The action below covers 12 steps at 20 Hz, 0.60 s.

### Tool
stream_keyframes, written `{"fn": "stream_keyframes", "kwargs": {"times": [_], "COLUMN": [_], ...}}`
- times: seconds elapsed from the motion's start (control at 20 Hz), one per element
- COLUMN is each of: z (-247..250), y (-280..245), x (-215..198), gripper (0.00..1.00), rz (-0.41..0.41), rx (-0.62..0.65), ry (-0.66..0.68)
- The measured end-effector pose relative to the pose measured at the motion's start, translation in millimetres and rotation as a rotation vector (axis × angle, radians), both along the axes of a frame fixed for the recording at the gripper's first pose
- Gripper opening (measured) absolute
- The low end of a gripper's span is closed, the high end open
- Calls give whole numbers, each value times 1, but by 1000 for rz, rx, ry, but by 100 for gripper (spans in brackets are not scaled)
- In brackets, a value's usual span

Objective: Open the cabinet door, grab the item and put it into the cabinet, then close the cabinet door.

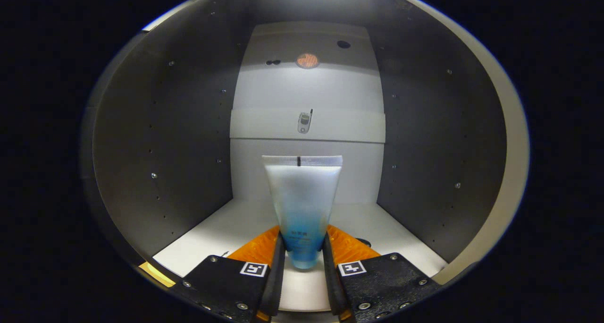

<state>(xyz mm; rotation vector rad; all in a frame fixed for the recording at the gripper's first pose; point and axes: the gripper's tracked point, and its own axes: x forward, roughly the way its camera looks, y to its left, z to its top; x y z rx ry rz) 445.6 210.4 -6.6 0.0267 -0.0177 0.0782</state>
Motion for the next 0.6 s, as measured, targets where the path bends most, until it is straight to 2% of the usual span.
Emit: {"fn": "stream_keyframes", "kwargs": {"times": [0.3,0.6], "z": [-4,-6], "y": [-1,2], "x": [4,8], "gripper": [40,48], "rz": [17,36], "rx": [11,13], "ry": [-9,7]}}
